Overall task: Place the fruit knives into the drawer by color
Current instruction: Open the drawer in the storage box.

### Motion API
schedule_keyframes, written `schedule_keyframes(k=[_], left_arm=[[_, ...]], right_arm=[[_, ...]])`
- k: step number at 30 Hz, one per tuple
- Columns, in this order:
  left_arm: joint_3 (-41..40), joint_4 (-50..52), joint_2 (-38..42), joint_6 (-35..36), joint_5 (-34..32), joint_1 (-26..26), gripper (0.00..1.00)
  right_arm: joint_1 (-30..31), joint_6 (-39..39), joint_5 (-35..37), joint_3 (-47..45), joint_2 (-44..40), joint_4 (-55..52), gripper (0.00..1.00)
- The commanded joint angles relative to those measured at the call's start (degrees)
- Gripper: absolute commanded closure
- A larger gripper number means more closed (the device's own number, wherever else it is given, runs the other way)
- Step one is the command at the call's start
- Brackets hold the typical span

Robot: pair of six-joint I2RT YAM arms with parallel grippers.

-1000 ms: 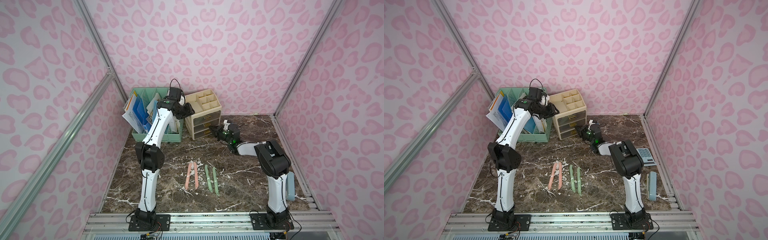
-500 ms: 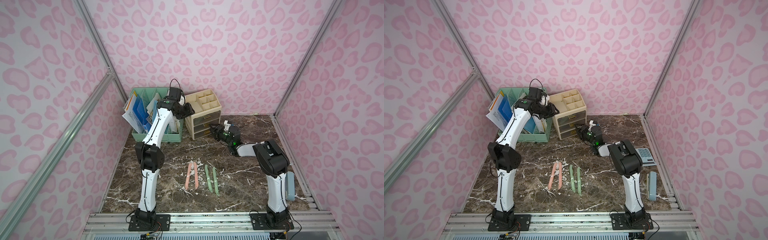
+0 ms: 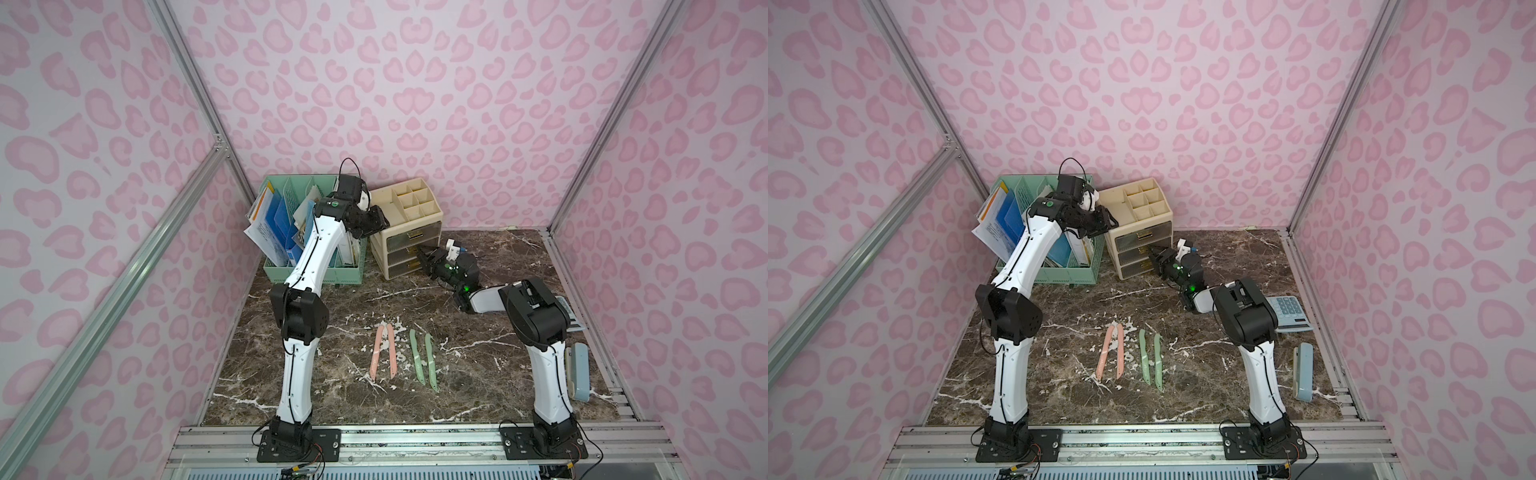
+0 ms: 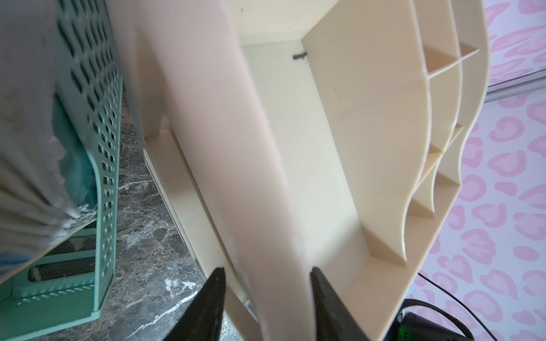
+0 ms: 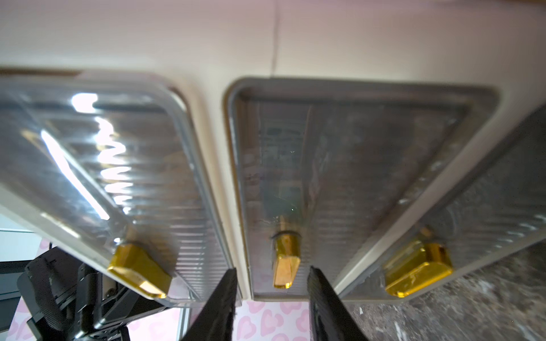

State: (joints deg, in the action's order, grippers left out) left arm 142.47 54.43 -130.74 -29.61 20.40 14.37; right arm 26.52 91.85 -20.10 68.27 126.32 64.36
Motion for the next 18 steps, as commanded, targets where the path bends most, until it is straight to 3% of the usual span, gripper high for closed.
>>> schedule_keyframes(k=[1,13,18], left_arm=[[0.17,2.78,-0.44,1.41,-1.16,-0.2,0.53],[0.17,2.84,-0.59,1.52,-1.19,-0.22,0.53],[0.17,2.89,-0.61,1.57,-1.16,-0.25,0.53]], right_arm=[[0.0,0.43,-0.12,1.25,0.49,2.2,0.58],[-0.22,1.05,-0.27,4.06,2.87,2.18,0.66],[-0.27,1.18,-0.27,4.6,3.36,2.27,0.76]])
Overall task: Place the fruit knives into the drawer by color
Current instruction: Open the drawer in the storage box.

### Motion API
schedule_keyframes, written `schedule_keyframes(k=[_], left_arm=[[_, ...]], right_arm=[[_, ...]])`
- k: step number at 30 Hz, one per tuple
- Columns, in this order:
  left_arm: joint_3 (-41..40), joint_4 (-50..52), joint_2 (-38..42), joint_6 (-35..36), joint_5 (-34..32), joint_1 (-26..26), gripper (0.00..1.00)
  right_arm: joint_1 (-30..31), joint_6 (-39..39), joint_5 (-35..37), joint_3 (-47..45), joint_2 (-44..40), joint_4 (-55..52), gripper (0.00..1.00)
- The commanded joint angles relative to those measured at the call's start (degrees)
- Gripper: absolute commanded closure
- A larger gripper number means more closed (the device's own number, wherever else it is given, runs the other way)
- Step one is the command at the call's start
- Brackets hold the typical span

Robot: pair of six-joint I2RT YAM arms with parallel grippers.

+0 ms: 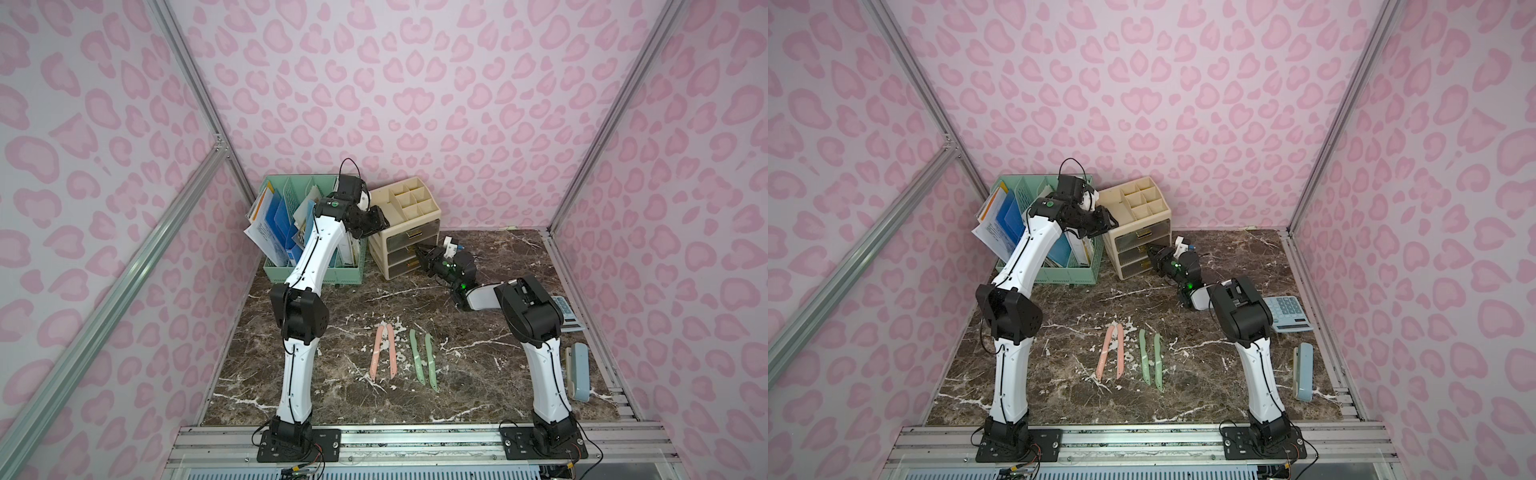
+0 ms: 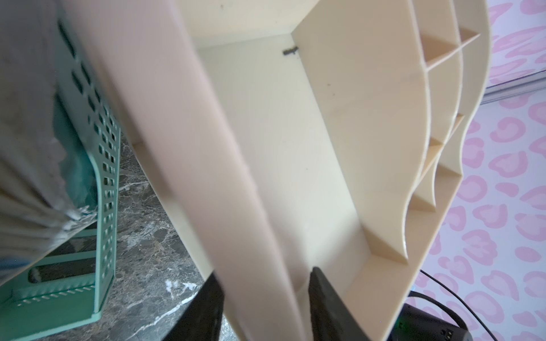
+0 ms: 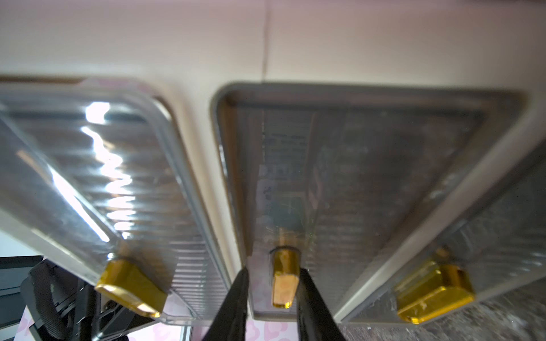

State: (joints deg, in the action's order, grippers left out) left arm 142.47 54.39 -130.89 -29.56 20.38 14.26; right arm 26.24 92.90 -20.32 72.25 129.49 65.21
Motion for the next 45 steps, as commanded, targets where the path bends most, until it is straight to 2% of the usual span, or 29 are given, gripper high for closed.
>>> schedule_keyframes(k=[1,15,31,45], left_arm=[[0.16,2.94,-0.48,1.52,-1.18,-0.17,0.53],[0.17,2.49,-0.75,1.29,-0.88,-0.18,0.53],[0.52,1.63,-1.47,0.58,-0.01,-0.2,0.53],[0.61,0.36,-1.77,0.29,1.76,0.17,0.53]], right_arm=[[0.0,0.09,-0.06,0.77,0.25,1.49,0.77],[-0.55,-0.14,-0.47,-1.23,-0.89,2.29,0.86],[-0.79,0.0,-1.03,-9.12,-5.72,4.73,0.87],[0.39,1.3,-0.87,-10.29,-6.83,6.12,0.87]])
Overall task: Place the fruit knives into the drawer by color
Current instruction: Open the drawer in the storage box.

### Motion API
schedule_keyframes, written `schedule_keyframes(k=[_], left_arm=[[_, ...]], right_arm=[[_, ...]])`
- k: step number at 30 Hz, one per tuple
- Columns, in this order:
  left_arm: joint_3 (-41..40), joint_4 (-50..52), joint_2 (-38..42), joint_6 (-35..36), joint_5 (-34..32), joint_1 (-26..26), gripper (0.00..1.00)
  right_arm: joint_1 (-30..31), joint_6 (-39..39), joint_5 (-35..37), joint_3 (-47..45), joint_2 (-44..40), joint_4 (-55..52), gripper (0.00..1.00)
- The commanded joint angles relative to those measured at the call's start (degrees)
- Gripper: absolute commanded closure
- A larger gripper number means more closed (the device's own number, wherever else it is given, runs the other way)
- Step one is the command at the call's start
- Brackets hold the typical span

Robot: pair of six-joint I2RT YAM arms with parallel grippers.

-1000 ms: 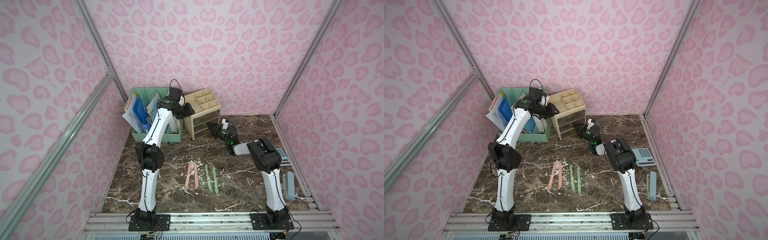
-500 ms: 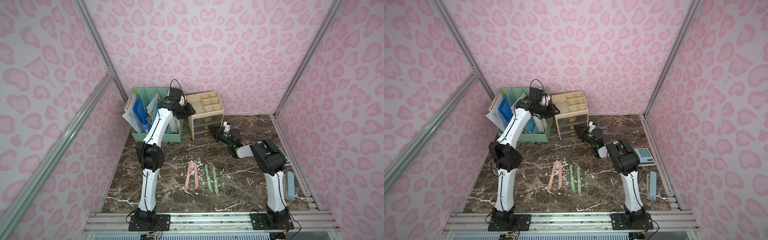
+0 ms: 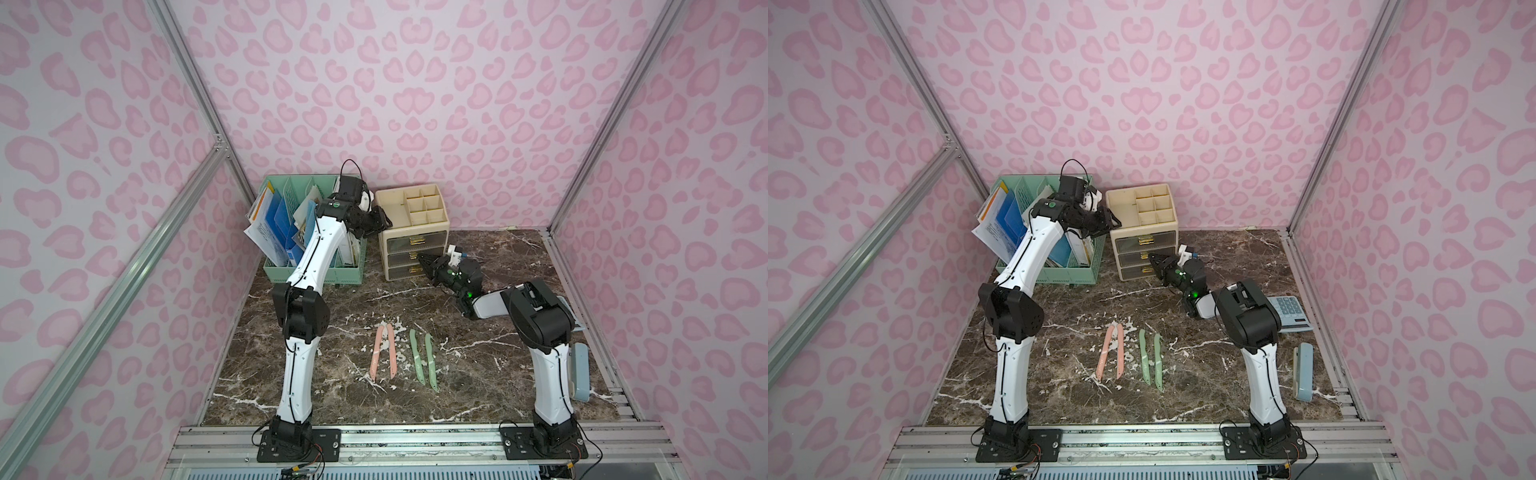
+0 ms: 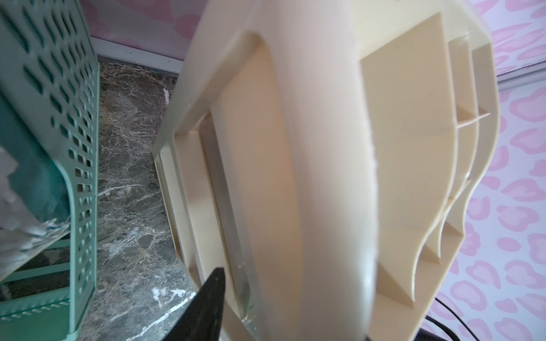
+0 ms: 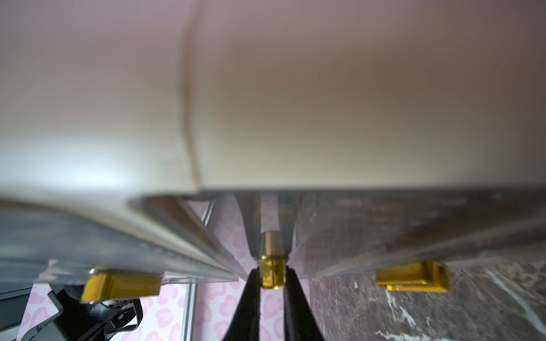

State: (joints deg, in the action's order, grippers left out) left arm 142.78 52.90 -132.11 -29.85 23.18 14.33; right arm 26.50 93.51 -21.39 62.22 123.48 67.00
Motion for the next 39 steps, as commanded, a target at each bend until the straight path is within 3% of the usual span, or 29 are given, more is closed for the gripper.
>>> schedule_keyframes(k=[1,39], left_arm=[[0.3,1.6,-0.52,0.5,-0.63,0.19,0.53],[1.7,0.95,-1.57,0.14,0.08,1.1,0.53]], right_arm=[[0.21,0.7,0.12,-0.42,-1.0,4.36,0.87],[2.23,1.14,1.3,-19.46,-15.25,7.02,0.87]])
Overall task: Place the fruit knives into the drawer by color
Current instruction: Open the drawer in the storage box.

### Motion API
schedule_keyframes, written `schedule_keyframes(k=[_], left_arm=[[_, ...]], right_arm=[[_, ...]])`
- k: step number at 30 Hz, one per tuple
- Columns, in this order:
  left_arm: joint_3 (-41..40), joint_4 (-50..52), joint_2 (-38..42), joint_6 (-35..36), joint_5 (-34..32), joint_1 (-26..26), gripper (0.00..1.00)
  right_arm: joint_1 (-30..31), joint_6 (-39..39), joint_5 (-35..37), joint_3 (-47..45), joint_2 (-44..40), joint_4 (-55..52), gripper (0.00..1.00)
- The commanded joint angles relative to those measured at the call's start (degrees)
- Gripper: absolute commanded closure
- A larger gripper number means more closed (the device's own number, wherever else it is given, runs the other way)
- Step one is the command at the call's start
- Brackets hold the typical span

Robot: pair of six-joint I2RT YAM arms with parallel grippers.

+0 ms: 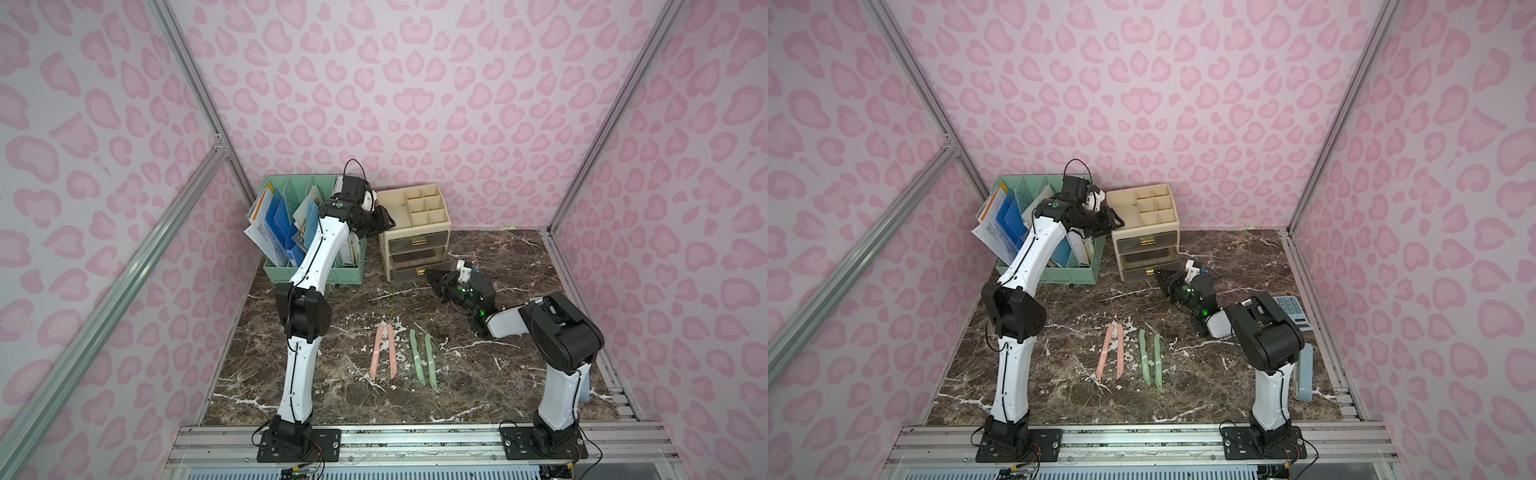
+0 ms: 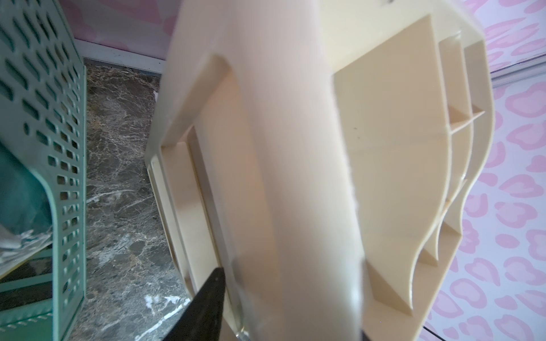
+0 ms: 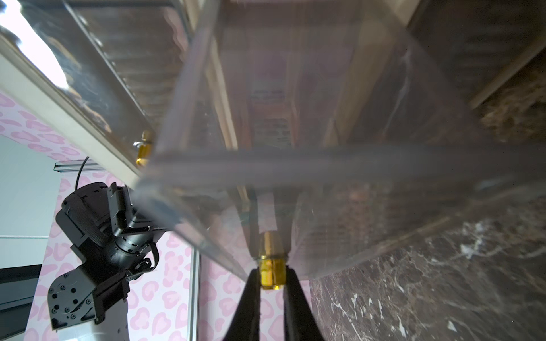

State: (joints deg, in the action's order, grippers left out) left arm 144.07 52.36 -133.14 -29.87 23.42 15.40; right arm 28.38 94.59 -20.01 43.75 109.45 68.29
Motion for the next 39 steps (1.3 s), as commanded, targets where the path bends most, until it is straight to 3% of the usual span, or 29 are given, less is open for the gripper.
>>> schedule_keyframes(k=[1,14,19,26,35,39], left_arm=[[0.35,1.48,-0.54,0.16,-0.17,0.04,0.53],[0.38,1.89,-0.28,0.59,-0.67,0.57,0.52],[0.38,2.1,-0.19,0.78,-0.92,0.8,0.52],[0.36,2.53,0.07,1.04,-1.36,0.91,0.52],[0.37,2.83,0.51,1.17,-1.65,0.87,0.51],[0.36,3.13,0.68,1.43,-1.81,0.85,0.51]], right_arm=[[0.51,0.07,-0.12,-1.72,-1.7,5.8,0.87],[2.58,0.09,0.41,-8.99,-6.79,6.03,0.85],[2.58,0.18,-0.57,-8.62,-5.68,6.36,0.72],[2.05,-0.07,-1.18,-7.72,-4.6,6.74,0.64],[1.33,-1.31,-1.81,-8.14,-7.76,3.42,0.37],[1.16,-1.86,-2.57,-8.81,-8.46,2.8,0.35]])
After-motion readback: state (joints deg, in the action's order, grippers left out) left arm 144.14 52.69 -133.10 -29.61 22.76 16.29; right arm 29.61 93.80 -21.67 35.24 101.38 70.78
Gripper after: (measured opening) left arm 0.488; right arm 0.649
